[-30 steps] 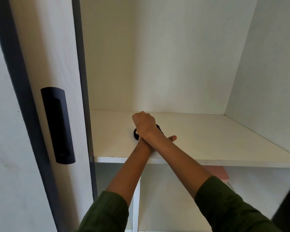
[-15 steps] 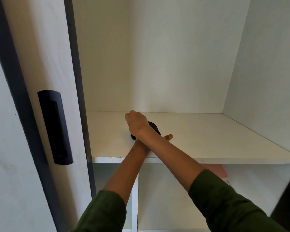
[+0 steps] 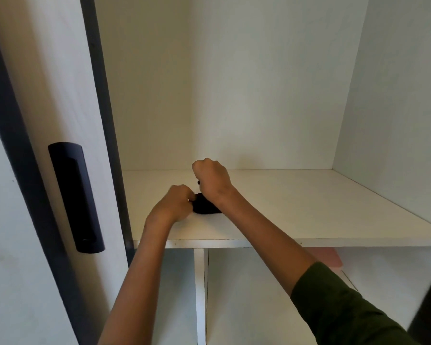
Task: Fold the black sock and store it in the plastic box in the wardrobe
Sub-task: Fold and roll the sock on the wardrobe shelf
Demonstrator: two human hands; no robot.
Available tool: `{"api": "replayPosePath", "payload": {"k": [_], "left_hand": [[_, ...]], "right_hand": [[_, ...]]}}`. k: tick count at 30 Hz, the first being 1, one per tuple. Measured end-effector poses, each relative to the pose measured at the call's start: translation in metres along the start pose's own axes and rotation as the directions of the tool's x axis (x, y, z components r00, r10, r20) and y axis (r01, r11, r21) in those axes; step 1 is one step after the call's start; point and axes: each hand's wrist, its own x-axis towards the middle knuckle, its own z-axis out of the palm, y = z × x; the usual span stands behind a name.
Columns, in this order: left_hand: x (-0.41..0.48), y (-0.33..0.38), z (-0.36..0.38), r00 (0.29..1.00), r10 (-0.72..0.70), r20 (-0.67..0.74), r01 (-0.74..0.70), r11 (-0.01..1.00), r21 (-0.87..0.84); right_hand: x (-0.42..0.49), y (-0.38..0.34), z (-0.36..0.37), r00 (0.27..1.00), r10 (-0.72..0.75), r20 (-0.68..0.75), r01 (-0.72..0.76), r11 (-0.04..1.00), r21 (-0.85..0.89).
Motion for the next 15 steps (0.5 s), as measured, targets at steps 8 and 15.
{"api": "replayPosePath", "payload": {"k": [8,15], "left_hand": [[0.005,-0.001,-0.006,0.968,-0.214,-0.129,0.194,0.969,-0.152],[0.023,-0.007,-0.002,0.938,-0.342,-0.048,0.301,0.877,-0.376]], "right_hand": [[-0.02,-0.024,0.03,0.988,-0.077,0.131,0.069,0.996,0.059],[-0.014,0.008,0.034,0.976,0.012,0.219,-0.099,0.916,0.39]]}}
